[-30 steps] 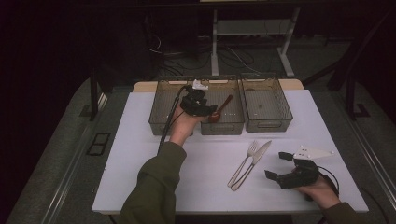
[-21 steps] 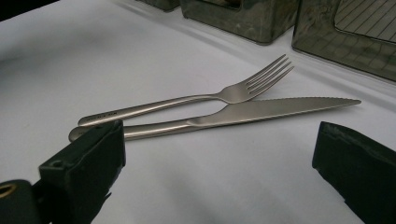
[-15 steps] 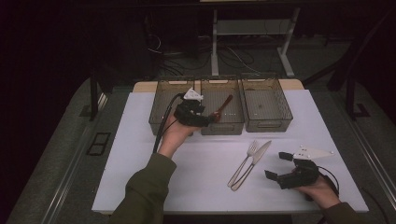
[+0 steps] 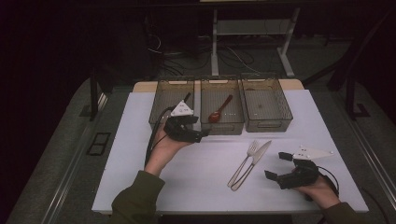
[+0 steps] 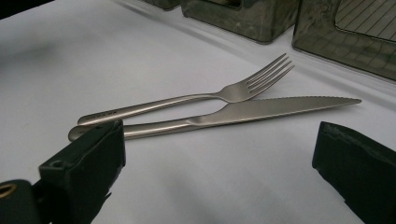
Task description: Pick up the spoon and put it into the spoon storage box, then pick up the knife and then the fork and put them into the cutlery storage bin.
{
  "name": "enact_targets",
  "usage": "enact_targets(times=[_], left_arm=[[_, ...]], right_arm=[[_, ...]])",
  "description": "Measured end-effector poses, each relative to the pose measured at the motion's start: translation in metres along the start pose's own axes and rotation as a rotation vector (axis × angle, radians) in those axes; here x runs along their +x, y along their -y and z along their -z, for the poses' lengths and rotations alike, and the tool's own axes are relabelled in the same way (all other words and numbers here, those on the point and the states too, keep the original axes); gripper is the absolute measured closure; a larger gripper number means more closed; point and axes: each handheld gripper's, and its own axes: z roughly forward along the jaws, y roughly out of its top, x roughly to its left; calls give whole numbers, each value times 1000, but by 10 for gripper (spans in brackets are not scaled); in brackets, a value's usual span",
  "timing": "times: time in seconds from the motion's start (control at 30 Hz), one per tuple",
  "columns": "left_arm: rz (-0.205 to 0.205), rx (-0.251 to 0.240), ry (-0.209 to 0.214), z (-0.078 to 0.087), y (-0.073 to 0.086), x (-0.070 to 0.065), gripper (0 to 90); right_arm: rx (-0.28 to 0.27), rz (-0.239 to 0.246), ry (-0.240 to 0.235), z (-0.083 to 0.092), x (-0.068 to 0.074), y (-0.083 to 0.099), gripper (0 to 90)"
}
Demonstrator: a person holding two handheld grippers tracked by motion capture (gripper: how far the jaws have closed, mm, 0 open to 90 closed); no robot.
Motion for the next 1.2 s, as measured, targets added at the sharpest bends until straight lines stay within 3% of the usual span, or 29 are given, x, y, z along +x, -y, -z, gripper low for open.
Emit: enact_targets(times=[0.5, 0.67, 0.97, 1.2], left_arm=[[8, -33, 17, 26, 48, -14, 190], [7, -42, 19, 33, 66, -17, 133], [21, -33, 9, 43, 93, -21, 0], [29, -36, -19, 48, 109, -23, 0]], right_arm=[[-1, 3, -6, 1, 0, 0, 22], [55, 2, -35, 0, -1, -2, 27], [97, -8, -60, -3, 4, -12, 246], [141, 14, -135, -17, 16, -22, 483]])
